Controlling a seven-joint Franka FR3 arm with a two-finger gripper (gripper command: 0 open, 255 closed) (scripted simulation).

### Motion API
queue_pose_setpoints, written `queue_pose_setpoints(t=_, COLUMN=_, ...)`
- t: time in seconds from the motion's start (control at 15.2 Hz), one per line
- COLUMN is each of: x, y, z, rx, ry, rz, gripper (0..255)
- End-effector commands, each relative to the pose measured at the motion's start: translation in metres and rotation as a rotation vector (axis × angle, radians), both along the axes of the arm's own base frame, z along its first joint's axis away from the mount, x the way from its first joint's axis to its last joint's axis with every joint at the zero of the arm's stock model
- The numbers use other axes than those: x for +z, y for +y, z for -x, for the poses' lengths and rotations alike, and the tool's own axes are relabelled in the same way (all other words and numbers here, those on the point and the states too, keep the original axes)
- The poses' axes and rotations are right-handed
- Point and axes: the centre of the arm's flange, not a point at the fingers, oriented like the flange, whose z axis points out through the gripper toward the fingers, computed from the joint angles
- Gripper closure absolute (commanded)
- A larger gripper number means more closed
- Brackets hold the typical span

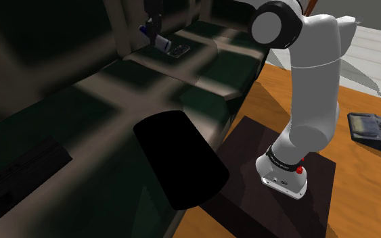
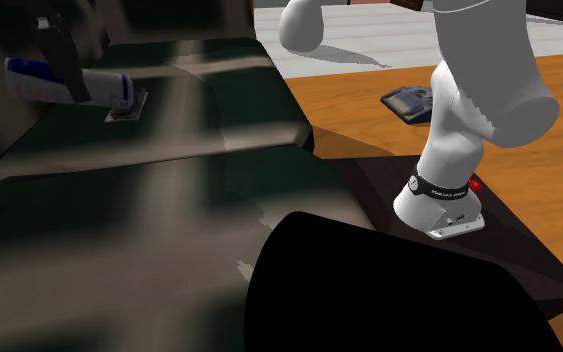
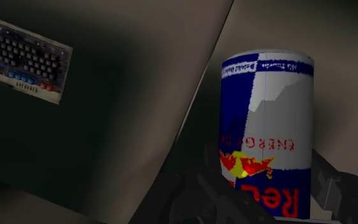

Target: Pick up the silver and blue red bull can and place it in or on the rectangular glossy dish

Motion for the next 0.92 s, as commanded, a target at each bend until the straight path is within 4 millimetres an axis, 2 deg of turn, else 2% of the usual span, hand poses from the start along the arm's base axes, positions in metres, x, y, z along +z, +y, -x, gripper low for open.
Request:
queue_pose_setpoints(t=0.0, x=0.004, y=0.008, z=0.011, rx=0.000, ry=0.000, rz=0.000, gripper=255)
queue_pose_setpoints(t=0.86, x=0.004, y=0.113, z=0.147, rx=0.000, ry=0.000, rz=0.000, gripper=255)
